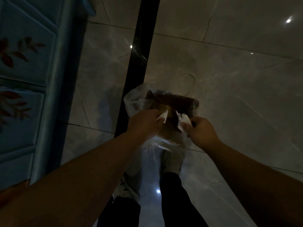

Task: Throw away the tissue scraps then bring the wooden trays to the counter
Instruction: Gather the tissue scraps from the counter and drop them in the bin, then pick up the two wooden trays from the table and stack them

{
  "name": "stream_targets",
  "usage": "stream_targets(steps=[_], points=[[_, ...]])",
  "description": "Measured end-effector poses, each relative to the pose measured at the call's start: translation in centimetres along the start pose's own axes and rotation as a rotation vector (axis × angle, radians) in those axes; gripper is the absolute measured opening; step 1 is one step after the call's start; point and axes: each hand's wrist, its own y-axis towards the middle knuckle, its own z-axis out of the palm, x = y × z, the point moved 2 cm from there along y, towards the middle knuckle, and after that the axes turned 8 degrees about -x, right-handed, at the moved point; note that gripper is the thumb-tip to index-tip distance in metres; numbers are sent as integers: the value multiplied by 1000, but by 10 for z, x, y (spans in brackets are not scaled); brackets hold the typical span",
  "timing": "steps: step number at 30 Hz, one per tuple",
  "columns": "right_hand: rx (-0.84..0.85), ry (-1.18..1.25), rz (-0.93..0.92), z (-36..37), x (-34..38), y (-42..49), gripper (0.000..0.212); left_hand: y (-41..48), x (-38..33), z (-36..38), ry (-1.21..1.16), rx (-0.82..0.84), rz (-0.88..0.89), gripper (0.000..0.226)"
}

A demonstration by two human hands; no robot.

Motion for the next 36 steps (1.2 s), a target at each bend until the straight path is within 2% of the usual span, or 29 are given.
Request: stream_targets(steps=[7,12,17,21,26,30,36], points=[[1,58,14,2,4,10,37,12,1,23,-74,19,-38,33],[12,-54,-133,-22,26,-6,34,-1,-12,-5,-21,6,35,24],[21,-228,-296,-56,65,-33,46,-27,-38,-69,65,-29,194,25],[-12,-356,-380,-97,114,-71,56,-58,-68,-141,185,-120,342,29],[-132,-506,-491,-155,182,-140,67,-111,-113,-232,379,-283,557,31],[-254,-556,-547,-213,230,-228,73,-187,-164,-307,433,-340,650,34],[-479,-702,-573,-291,261,-357,74,-284,-232,-372,536,-409,927,51]])
